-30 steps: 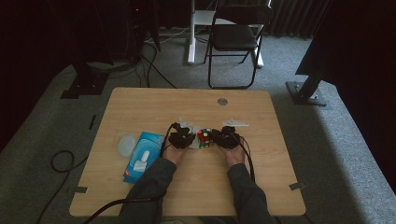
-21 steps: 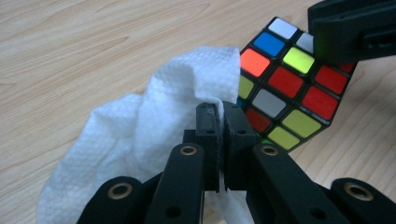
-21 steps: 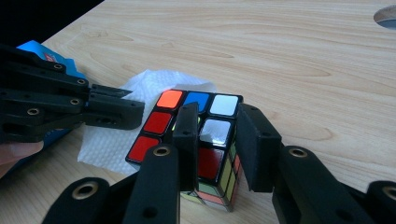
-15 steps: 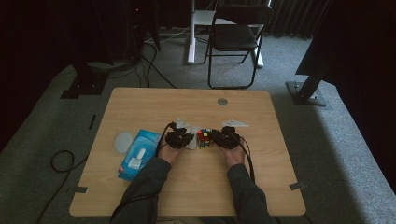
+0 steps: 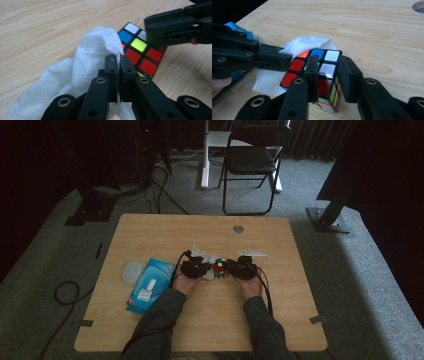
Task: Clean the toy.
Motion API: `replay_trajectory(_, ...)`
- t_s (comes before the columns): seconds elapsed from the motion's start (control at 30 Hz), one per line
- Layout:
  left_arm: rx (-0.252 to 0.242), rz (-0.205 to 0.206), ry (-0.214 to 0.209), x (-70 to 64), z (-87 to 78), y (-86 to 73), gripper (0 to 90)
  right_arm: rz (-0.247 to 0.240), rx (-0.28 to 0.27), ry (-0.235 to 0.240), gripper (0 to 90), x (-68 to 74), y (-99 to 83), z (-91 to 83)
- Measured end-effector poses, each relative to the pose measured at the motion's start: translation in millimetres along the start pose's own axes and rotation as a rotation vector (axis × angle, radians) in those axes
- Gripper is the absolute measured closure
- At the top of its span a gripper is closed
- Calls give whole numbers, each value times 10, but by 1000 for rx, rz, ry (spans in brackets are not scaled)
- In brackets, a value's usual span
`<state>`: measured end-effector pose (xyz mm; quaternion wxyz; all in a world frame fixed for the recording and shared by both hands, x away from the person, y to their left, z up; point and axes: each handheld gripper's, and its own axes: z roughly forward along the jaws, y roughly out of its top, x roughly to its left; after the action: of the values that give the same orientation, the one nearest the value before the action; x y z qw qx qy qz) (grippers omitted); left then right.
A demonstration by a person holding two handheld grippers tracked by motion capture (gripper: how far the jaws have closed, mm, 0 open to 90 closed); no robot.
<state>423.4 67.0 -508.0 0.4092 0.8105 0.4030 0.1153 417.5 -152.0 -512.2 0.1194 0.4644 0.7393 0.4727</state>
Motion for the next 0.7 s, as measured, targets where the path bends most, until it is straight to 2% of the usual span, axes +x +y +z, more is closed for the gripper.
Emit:
replay_trajectory(0.37, -1, -36, -4, 39, 22, -11, 875, 4, 2, -8, 706, 25, -5, -9)
replay_trajectory(0.63, 92, -40, -2, 34, 178, -136, 875, 22, -12, -6, 706, 22, -27, -7)
replay_trajectory(0.7, 121, -15, 11, 26, 219, -155, 874, 16, -10, -11, 706, 29, -24, -7)
